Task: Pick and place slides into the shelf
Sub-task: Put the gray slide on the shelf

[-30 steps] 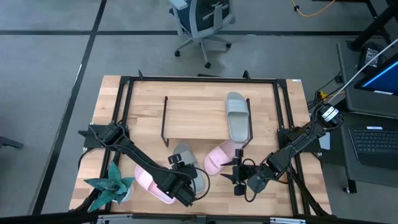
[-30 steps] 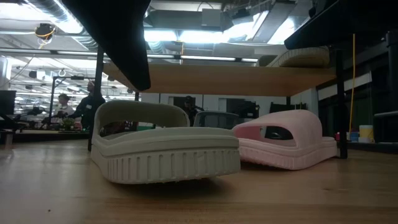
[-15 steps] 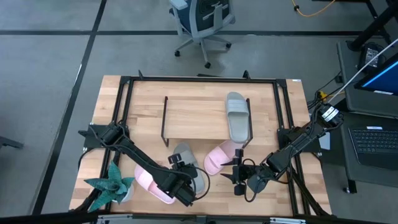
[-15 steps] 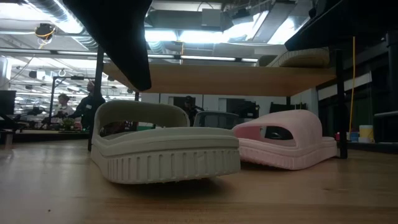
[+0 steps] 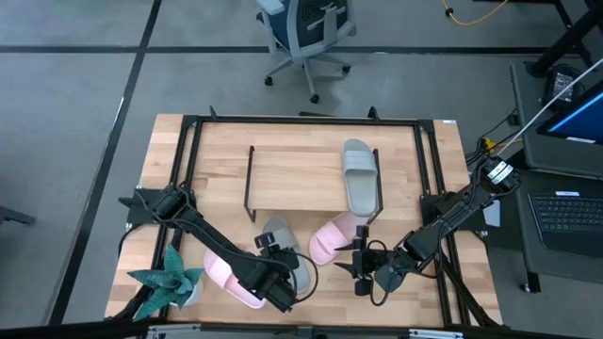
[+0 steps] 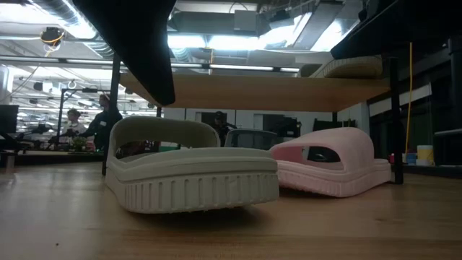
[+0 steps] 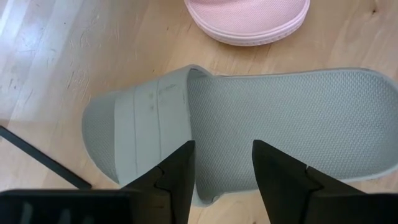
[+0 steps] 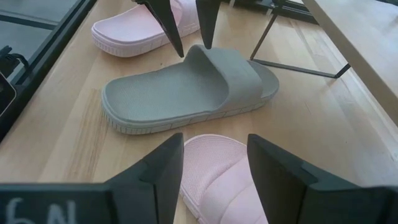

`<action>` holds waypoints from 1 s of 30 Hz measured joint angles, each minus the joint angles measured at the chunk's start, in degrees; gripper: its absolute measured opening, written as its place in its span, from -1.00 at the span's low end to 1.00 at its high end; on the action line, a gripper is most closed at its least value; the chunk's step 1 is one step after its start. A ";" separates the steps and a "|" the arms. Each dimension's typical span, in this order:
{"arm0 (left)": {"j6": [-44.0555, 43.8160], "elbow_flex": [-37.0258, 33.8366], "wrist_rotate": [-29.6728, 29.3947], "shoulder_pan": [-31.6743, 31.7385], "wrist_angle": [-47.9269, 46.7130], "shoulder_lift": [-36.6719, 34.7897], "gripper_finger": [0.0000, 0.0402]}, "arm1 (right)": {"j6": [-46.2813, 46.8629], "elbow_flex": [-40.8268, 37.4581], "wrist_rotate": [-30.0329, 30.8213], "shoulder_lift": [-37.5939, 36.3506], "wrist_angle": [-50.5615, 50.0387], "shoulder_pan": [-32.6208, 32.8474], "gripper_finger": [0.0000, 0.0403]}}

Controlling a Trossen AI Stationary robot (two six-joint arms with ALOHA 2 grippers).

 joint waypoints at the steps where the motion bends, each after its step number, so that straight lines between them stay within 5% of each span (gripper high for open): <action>1: 0.00 0.00 0.00 0.00 0.00 0.00 -0.25 | 0.00 0.00 0.02 0.00 0.00 0.00 -0.11; 30: -2.80 -0.02 1.23 0.87 -3.68 1.60 -0.25 | 0.29 -0.02 0.00 0.00 -1.50 0.02 -0.11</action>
